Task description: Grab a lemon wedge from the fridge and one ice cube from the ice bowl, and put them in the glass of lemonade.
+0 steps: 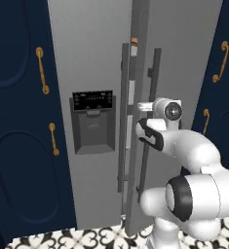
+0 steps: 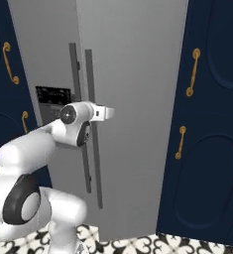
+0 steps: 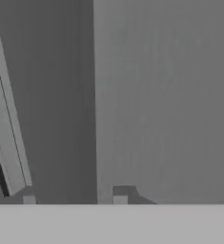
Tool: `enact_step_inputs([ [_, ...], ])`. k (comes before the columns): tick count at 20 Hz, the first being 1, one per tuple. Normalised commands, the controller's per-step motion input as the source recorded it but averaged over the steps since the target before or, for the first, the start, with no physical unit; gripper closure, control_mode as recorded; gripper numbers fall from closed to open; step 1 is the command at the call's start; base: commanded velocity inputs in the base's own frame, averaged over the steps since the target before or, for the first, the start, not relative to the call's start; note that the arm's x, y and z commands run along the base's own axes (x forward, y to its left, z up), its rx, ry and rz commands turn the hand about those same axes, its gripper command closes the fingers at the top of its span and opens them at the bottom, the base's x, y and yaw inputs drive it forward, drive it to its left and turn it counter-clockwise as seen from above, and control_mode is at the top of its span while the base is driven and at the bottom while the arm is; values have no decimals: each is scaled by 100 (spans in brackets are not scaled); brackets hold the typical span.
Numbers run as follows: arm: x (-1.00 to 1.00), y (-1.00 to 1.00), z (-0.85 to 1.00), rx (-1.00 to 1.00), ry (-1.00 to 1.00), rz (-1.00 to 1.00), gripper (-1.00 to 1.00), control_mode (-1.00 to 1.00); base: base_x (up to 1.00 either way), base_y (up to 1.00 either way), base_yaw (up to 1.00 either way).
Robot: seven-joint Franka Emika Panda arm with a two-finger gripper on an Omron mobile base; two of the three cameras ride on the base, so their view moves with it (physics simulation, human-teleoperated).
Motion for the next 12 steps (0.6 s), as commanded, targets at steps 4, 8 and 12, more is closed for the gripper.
enact_step_inputs([
  [4, -98, -80, 100, 0, 0, -36, 100, -100, 0, 0, 0],
  [8, -97, -71, 100, 0, 0, -36, -100, -100, 0, 0, 0],
  [12, -100, -46, 100, 0, 0, -23, -100, -100, 0, 0, 0],
])
